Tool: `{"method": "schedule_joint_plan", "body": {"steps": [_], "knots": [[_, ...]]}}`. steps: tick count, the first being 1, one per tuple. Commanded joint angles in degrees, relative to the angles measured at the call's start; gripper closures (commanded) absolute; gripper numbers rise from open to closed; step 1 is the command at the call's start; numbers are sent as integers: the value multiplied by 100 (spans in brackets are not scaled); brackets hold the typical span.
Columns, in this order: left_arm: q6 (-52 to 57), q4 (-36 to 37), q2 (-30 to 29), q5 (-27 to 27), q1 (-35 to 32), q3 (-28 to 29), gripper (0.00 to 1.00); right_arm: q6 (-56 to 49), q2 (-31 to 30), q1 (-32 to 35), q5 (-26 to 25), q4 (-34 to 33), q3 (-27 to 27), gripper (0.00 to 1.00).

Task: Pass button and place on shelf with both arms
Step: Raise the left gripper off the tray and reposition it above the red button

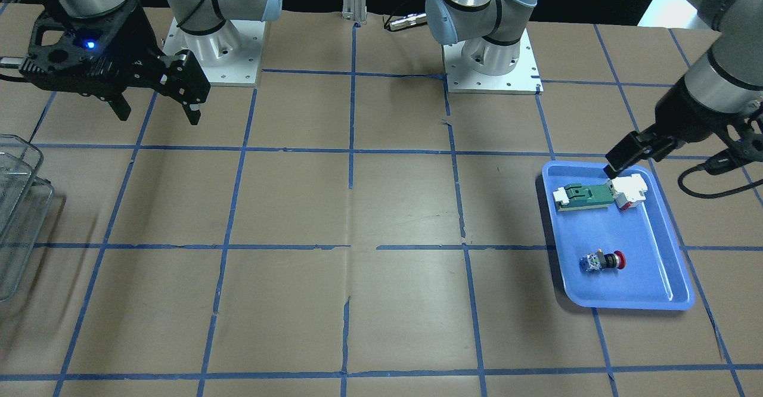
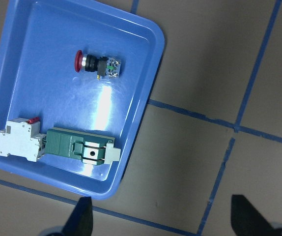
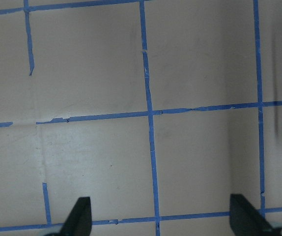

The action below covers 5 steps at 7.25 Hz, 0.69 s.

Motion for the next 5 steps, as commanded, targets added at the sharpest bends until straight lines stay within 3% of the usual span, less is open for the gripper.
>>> {"method": "schedule_joint_plan", "body": {"steps": [1, 3, 5], "knots": [[-246, 433, -470, -54, 529, 280, 0, 17, -3, 0, 13, 10, 0, 0], [-835, 758, -996, -98, 916, 509, 0, -44, 14, -17, -74, 10, 0, 0], [-2227, 805, -1341, -185, 970, 476, 0, -44, 14, -18, -13, 10, 0, 0]]}}
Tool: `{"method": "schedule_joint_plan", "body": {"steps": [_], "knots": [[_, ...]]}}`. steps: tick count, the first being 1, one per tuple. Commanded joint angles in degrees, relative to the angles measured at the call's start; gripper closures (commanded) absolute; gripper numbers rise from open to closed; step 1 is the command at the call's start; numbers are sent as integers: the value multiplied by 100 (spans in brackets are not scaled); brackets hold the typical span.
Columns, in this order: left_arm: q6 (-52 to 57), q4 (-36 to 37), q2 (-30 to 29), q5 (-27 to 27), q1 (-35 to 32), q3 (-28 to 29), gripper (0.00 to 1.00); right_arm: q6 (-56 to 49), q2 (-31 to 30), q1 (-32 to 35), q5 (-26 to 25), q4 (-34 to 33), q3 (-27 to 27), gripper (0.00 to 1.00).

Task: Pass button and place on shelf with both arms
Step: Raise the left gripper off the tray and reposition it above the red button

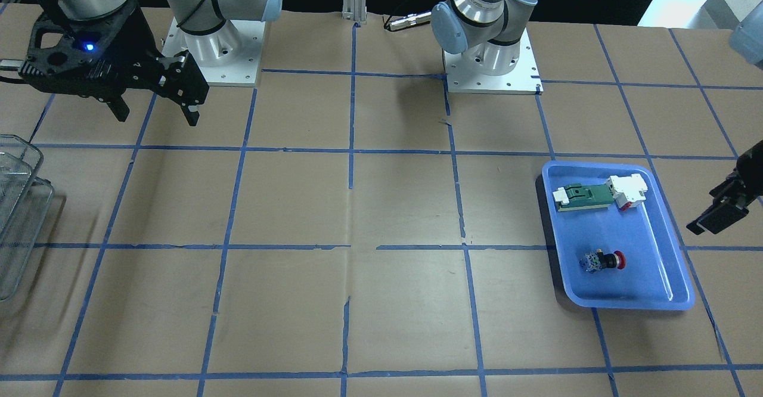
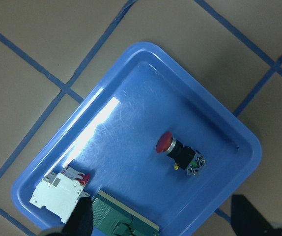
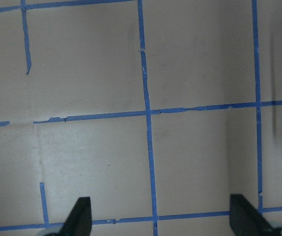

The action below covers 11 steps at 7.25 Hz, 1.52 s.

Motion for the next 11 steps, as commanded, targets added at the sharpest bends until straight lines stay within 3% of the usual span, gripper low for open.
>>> {"method": "schedule_joint_plan", "body": {"steps": [1, 5, 6, 7, 11], "knots": [[-1368, 66, -383, -606, 60, 75, 0, -41, 0, -11, -54, 23, 9, 0], [-2389, 488, -1068, -673, 341, 75, 0, -673, -8, 15, 251, 102, -18, 0], [-2950, 514, -1218, -829, 350, 119, 0, -1118, -35, 24, 444, 85, -18, 0], [-3138, 514, -1324, -1379, 359, 68, 0, -1392, -78, 58, 629, 155, -18, 0], [-3421, 514, -1439, -1947, 464, -467, 0, -4042, -114, 270, 526, 208, -97, 0]]}}
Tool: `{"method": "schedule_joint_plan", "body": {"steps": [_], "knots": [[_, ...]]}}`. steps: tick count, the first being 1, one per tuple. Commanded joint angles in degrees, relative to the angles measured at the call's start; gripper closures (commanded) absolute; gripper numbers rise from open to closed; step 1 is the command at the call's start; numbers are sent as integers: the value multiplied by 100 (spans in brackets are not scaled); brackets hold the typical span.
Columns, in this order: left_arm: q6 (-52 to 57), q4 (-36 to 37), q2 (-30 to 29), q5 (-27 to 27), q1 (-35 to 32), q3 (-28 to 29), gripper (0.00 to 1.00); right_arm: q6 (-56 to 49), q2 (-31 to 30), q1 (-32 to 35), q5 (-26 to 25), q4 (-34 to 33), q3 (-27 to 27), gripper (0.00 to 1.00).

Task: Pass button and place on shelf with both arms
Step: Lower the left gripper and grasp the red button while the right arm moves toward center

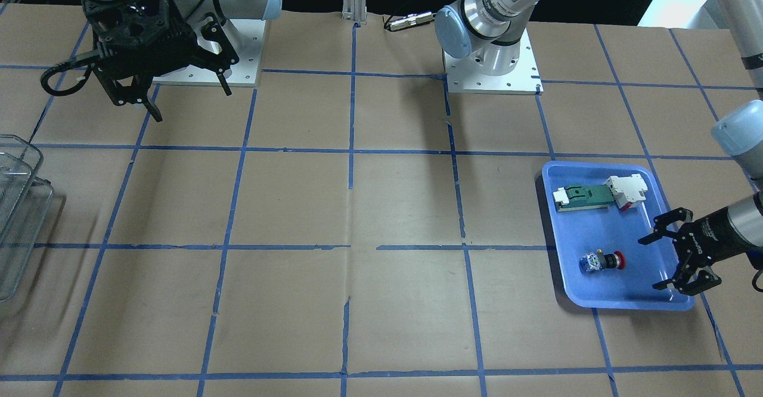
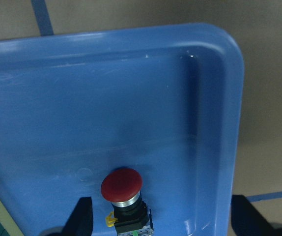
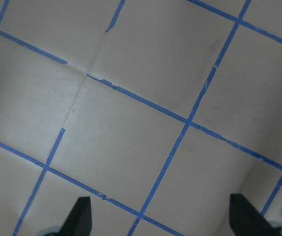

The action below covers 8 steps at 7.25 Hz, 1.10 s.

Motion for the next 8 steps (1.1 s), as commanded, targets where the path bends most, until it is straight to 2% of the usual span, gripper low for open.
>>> {"method": "schedule_joint_plan", "body": {"steps": [1, 4, 7, 8], "knots": [[-121, 9, -77, -176, 31, -301, 0, -1882, 7, 129, 56, -77, 2, 0], [-174, 9, -130, -158, 31, -320, 4, -3196, 138, 340, 275, -350, 81, 0], [-288, 9, -244, -167, 31, -311, 5, -3343, 271, 700, 250, -561, 90, 0], [-271, 9, -262, -158, 31, -311, 18, -3360, 279, 744, 215, -561, 90, 0]]}}
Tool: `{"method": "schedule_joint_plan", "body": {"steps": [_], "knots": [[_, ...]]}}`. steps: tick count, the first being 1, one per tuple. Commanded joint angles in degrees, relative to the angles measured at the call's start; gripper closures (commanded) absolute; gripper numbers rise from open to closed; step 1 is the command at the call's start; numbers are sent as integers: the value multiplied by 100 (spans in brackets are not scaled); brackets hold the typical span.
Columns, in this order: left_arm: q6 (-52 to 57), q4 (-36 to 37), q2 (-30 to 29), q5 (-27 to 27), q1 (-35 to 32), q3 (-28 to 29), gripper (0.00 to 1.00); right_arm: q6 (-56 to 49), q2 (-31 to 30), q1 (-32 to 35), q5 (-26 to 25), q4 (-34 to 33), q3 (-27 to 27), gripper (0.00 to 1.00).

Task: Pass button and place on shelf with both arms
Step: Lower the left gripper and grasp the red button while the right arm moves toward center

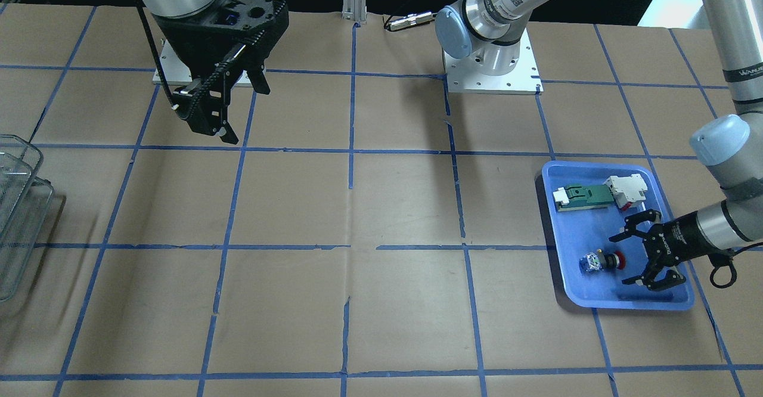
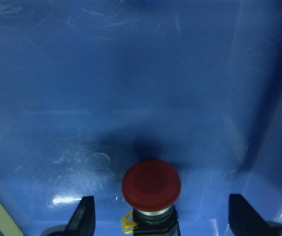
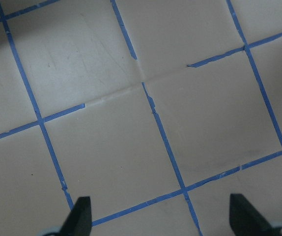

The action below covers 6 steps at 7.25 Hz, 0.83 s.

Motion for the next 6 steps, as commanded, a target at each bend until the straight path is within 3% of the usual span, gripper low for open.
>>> {"method": "schedule_joint_plan", "body": {"steps": [1, 2, 4, 5, 6], "knots": [[-50, 0, -36, 4, 0, -10, 37, -82, 40, 88, 25, -12, 21, 0], [-24, 0, -45, 30, 0, -10, 50, -100, 58, 88, 34, -21, 21, 0], [-15, -78, -45, 57, 0, -10, 100, -1202, 49, 10, 35, 5, 21, 0], [-15, -96, -1, 57, 0, -10, 100, -1399, 49, 9, 52, -3, 21, 0], [-24, -227, 86, 65, 0, 25, 100, -1636, 58, -17, 418, -29, -23, 0]]}}
